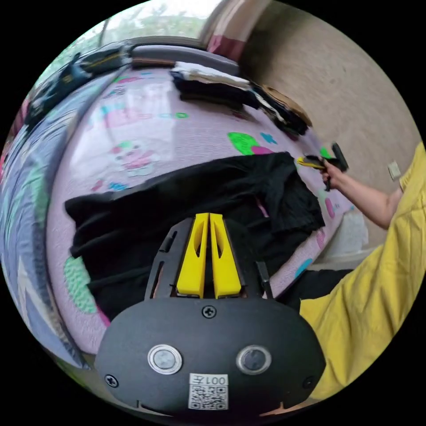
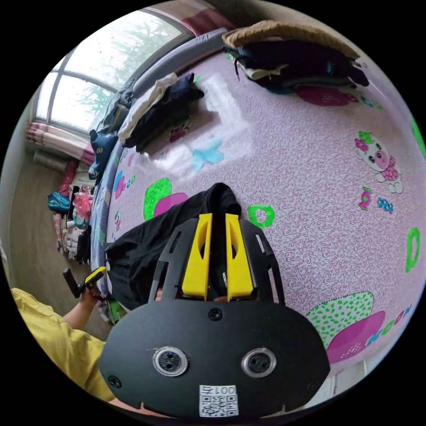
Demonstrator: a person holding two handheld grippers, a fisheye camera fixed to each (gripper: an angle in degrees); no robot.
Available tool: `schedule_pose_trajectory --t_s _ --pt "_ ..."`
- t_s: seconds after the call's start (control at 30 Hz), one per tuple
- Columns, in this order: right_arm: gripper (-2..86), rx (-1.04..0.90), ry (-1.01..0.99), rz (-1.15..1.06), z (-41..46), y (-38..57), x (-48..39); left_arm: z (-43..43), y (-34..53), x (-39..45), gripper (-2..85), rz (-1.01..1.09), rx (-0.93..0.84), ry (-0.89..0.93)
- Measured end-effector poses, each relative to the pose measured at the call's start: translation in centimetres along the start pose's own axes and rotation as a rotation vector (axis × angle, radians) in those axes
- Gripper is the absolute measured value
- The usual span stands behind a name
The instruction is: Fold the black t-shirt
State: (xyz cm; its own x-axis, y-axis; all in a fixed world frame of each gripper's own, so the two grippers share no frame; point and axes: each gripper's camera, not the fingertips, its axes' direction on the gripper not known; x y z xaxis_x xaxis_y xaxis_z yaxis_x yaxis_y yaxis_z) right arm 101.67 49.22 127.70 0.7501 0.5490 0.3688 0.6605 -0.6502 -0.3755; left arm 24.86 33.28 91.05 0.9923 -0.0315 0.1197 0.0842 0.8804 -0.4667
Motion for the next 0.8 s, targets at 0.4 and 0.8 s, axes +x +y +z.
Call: schedule_pose_trajectory --t_s 0.4,0.8 --pt "5.7 -0.113 0.049 -0.268 3.4 -5.2 -7.6 -5.2 -2.1 -9.1 7.8 0.267 -0.070 -0.234" --pt "1.9 -0.277 0.079 -0.257 7.2 -7.3 -6.8 1.8 -3.2 -5.4 -0.9 0.541 -0.216 -0.491"
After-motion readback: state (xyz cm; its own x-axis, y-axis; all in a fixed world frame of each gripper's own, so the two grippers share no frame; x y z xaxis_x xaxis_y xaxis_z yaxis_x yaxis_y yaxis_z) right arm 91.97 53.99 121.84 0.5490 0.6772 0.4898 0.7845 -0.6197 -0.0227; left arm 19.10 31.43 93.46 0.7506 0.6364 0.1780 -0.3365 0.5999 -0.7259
